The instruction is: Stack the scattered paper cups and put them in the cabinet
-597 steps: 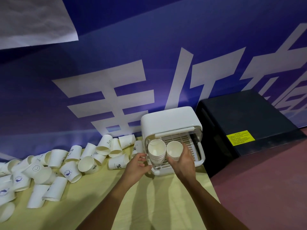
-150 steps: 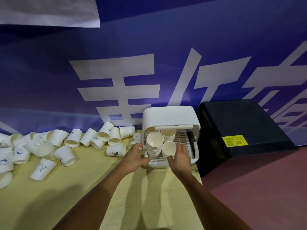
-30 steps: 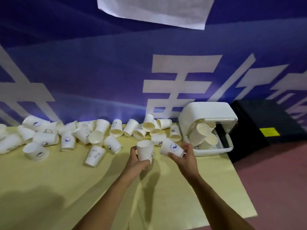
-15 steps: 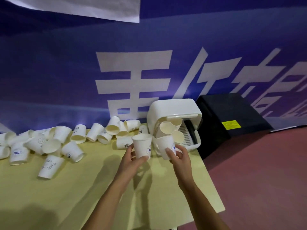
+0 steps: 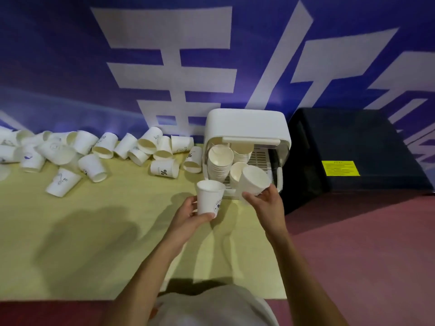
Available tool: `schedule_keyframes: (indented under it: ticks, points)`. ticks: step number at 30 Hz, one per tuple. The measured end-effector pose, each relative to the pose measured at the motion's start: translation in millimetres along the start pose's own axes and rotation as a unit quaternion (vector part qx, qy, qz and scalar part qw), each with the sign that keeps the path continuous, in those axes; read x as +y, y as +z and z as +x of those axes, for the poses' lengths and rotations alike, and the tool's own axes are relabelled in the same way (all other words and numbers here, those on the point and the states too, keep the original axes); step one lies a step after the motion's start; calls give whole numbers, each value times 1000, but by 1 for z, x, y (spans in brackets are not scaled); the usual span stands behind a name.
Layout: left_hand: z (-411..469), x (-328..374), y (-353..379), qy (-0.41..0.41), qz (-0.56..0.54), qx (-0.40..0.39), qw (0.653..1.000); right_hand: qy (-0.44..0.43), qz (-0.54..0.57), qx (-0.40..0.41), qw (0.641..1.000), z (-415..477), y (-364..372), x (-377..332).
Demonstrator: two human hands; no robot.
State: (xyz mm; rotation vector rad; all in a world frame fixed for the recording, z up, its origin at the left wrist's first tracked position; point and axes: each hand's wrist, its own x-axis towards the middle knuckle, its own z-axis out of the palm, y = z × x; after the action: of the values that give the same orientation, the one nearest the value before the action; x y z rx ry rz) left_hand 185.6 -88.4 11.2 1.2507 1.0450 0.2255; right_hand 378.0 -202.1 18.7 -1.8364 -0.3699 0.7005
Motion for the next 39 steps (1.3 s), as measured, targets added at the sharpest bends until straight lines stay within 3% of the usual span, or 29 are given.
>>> schedule_keyframes:
  ticks: [12,22,26,30,32,36,39]
  points:
    - [24,5,-12,-24,41,-2,999,-35,-129,110,985,55,36,-8]
    - [41,17,-5,-17,22,-20,999,-9,-194,78,978,57,42,5]
    - [42,16,1,-10,18,-27,999,-59,-118,98,986,32,36,-4]
    - [43,21,12,3,23,-41,999,-33,-43,-75,996,14,33,-21]
    - [42,24,17,10,23,-48,999,-24,-27,-118,992,12,34,-22]
    - [42,29,21,14,27,-64,998,-39,-12,-82,996,13,30,-23]
    - [42,29,19,4,25,-59,998,-56,34,-9,998,18,18,-31]
